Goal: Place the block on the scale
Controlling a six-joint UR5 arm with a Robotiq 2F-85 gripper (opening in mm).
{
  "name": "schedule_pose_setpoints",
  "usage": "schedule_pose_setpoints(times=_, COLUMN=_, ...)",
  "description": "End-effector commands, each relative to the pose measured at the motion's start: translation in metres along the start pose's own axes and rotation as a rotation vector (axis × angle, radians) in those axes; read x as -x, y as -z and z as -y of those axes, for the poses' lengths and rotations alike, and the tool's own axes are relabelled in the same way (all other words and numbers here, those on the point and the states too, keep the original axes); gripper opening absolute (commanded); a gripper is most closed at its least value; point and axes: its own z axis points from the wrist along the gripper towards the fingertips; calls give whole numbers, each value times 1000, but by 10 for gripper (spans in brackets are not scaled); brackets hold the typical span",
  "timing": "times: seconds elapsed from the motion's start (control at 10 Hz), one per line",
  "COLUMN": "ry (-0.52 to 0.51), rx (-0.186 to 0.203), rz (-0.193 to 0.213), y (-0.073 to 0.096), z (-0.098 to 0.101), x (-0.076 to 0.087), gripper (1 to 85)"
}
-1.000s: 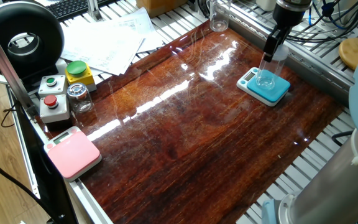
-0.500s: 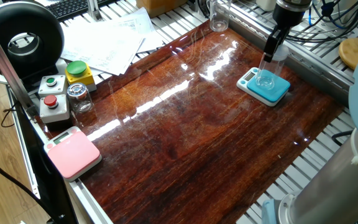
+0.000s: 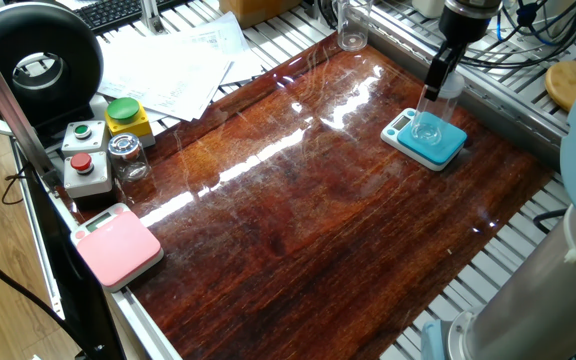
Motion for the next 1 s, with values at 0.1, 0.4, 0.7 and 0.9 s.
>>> schedule_pose_setpoints(times=0.1, ry=14, rx=17, rz=3, y=1, z=-3, x=1, gripper=747)
schedule_pose_setpoints(times=0.4, ry=15, rx=24, rz=5, y=1, z=-5, x=1, gripper=750)
schedule_pose_setpoints(times=0.7, ry=11, rx=32, rz=-5, y=4, z=-9, x=-2, gripper=763)
schedule_pose_setpoints(times=0.9, ry=6, rx=21, rz=-16, y=11, z=-7, x=-5, gripper=760)
